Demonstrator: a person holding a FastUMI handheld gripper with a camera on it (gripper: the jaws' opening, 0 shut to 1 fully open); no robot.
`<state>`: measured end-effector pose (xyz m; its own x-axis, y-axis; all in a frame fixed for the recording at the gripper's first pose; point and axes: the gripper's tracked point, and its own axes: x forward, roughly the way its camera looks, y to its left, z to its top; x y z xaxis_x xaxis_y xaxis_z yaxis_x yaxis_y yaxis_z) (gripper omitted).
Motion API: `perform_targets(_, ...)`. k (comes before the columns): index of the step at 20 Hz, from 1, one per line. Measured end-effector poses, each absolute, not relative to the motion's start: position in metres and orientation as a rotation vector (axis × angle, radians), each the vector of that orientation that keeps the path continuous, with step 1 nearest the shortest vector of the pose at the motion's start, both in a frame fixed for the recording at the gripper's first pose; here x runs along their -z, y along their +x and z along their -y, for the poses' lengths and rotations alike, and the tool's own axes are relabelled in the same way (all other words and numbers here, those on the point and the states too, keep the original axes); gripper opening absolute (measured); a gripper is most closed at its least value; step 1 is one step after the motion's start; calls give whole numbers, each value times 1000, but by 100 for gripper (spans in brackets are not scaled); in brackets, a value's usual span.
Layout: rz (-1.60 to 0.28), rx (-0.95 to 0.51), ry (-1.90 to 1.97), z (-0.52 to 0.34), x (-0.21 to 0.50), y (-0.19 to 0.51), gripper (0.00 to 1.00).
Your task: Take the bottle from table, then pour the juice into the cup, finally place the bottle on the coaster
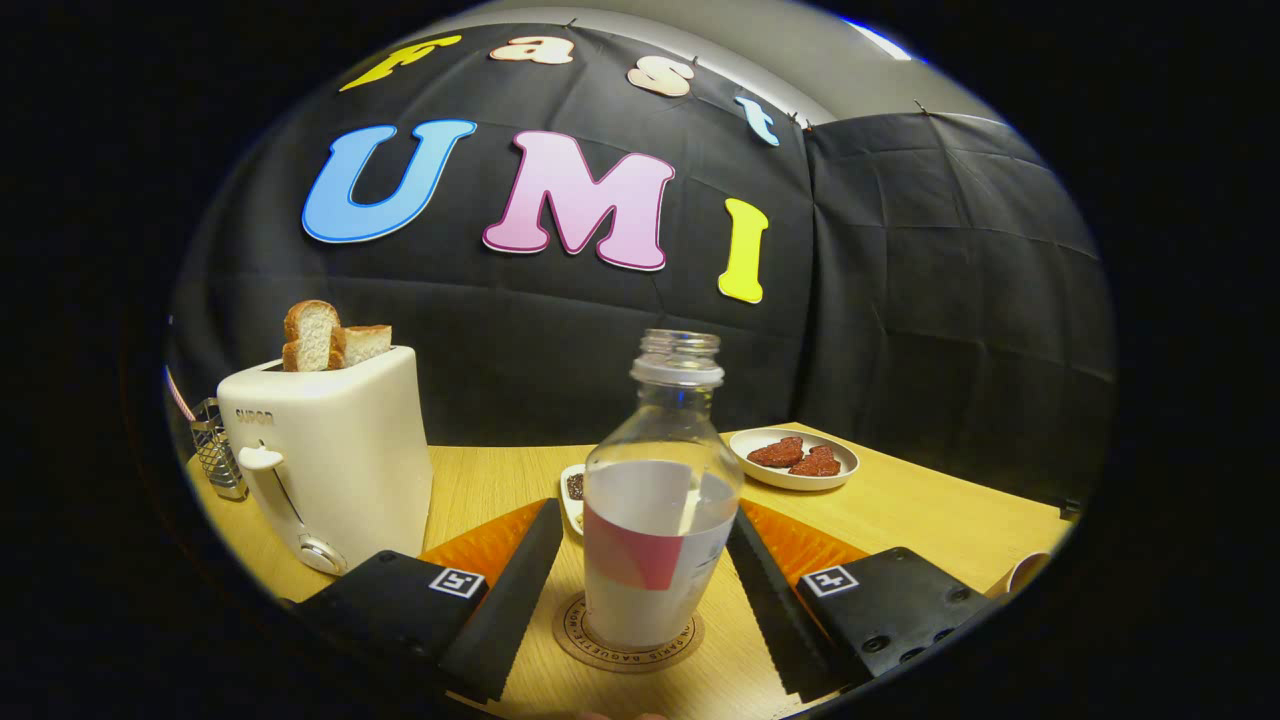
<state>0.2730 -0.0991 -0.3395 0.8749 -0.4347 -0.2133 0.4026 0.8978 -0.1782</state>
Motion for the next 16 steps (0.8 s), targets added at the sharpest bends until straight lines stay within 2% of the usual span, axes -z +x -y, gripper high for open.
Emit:
perform_targets(9,-257,444,-129,96,327,258,97)
perform_targets(16,-261,454,-92,92,309,222,97)
